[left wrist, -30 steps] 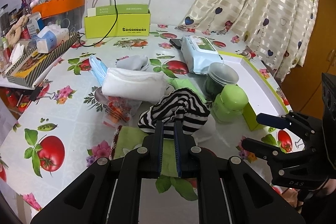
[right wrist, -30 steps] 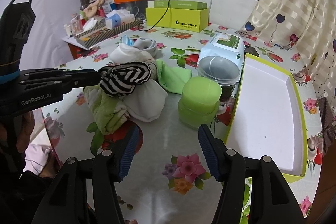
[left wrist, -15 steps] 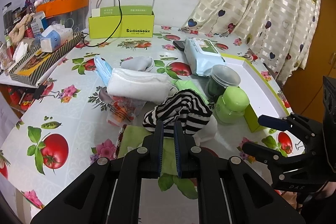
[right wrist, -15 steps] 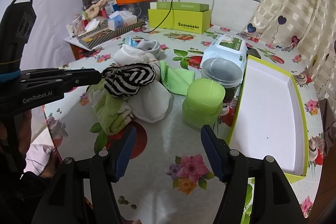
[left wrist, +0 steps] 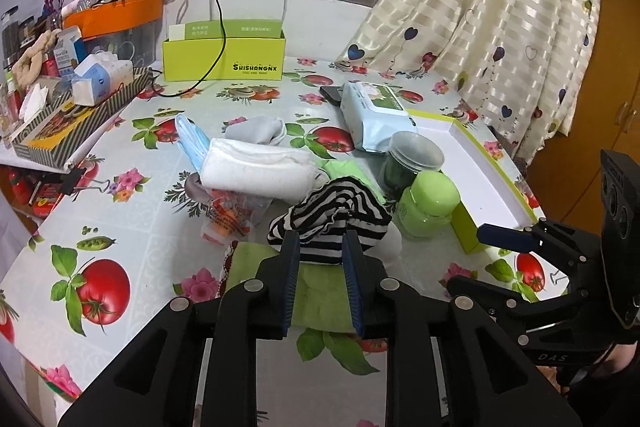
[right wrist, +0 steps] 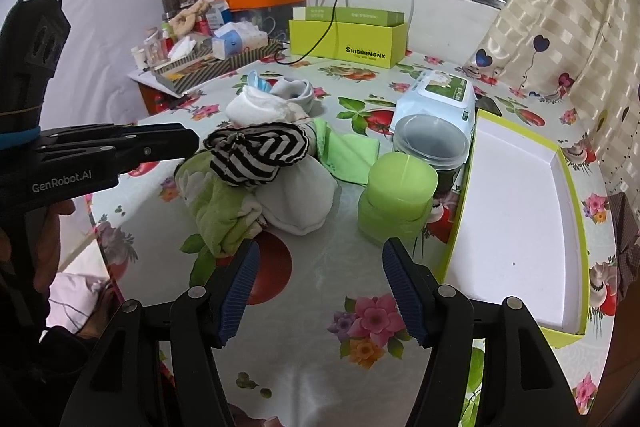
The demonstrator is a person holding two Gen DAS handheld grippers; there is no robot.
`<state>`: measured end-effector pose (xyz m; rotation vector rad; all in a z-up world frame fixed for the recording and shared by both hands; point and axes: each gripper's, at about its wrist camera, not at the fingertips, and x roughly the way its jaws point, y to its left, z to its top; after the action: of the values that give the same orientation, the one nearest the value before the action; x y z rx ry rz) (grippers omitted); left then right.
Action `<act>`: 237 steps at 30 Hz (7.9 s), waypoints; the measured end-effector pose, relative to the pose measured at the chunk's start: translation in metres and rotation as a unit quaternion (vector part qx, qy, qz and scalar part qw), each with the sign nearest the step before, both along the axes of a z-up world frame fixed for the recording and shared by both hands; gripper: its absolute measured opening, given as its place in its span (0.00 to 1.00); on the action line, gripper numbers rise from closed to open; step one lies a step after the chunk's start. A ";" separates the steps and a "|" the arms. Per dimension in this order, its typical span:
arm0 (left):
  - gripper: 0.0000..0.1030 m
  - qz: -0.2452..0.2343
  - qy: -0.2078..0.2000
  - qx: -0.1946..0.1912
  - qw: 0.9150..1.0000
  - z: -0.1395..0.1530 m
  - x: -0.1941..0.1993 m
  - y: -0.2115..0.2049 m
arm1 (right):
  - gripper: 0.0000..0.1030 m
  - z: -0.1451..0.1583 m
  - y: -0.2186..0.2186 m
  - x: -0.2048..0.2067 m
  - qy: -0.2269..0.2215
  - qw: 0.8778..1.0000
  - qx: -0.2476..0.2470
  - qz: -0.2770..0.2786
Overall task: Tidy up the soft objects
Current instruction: 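Hold the striped sock in the left tool while the right tool approaches the pile, then grasp the green rabbit-print cloth with the right tool while the left holds the sock, then carry the green cloth and striped sock toward the white tray with both tools, then lower the green cloth and striped sock into the tray and open both tools, then withdraw both tools from the tray back toward the pile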
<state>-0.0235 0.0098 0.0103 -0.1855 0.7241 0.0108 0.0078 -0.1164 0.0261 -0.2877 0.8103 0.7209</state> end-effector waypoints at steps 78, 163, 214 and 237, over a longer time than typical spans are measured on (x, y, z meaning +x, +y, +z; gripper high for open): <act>0.12 0.067 -0.008 -0.023 0.997 -0.006 -0.007 0.083 | 0.54 -0.052 0.127 0.010 0.037 0.976 -0.066 0.206; 0.12 -0.123 0.003 0.018 0.992 0.017 0.160 -0.139 | 0.40 -0.031 -0.155 0.161 0.037 0.970 0.044 -0.238; 0.43 -0.159 -0.013 0.027 0.987 0.016 0.143 -0.173 | 0.51 0.025 -0.171 0.095 -0.041 0.966 0.065 -0.245; 0.43 -0.096 -0.064 0.015 0.993 0.039 0.071 -0.096 | 0.52 0.045 -0.091 0.046 -0.064 0.985 0.054 -0.153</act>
<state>0.0474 -0.0864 0.0491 -0.0871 0.6111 -0.1724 0.0537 -0.2074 0.0714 -0.1069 0.6719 0.4501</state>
